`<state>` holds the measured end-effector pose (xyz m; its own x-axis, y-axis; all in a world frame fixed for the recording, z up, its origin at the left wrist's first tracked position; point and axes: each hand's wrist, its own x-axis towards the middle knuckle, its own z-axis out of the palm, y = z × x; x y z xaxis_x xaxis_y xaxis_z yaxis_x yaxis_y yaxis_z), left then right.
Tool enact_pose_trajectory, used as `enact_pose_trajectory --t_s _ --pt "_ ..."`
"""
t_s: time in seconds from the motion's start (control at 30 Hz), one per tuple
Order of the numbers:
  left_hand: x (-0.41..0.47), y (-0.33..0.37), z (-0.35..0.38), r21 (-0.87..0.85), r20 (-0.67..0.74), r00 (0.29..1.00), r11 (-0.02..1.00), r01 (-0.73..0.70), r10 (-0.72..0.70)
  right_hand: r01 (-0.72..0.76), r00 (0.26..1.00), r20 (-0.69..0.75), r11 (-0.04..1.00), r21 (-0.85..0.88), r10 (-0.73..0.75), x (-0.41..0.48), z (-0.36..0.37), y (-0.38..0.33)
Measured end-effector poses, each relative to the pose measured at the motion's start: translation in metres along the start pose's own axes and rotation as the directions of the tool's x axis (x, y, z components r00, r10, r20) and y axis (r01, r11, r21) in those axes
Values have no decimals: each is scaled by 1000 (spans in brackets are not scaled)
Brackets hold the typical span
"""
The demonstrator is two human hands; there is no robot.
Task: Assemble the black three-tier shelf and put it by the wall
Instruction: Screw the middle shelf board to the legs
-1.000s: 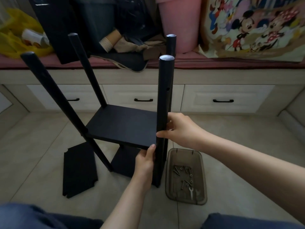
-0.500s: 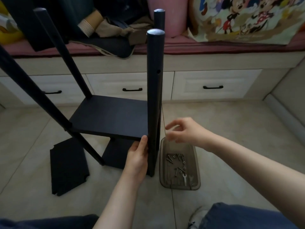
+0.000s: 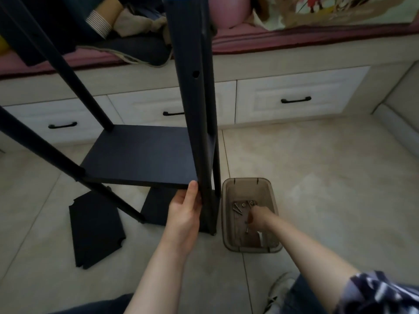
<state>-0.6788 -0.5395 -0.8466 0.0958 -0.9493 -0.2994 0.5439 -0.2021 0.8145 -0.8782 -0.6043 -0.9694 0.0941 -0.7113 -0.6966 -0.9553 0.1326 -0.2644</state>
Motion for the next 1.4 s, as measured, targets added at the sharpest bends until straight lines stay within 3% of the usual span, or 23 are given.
enact_pose_trajectory --t_s 0.63,1.1,1.27,1.4 --pt "9 -6 -2 -10 -52 999 1000 1 -1 34 999 43 998 -50 -32 46 59 17" --pt "7 -5 -3 10 -29 999 1000 15 -14 66 982 -169 991 -116 -85 18 37 0" --pt "2 -3 0 17 -34 999 1000 8 -8 133 956 -267 990 34 -119 -10 1 -21" --pt "-4 2 5 9 -55 998 1000 20 -19 213 916 -397 908 362 -57 -46 -24 -37"
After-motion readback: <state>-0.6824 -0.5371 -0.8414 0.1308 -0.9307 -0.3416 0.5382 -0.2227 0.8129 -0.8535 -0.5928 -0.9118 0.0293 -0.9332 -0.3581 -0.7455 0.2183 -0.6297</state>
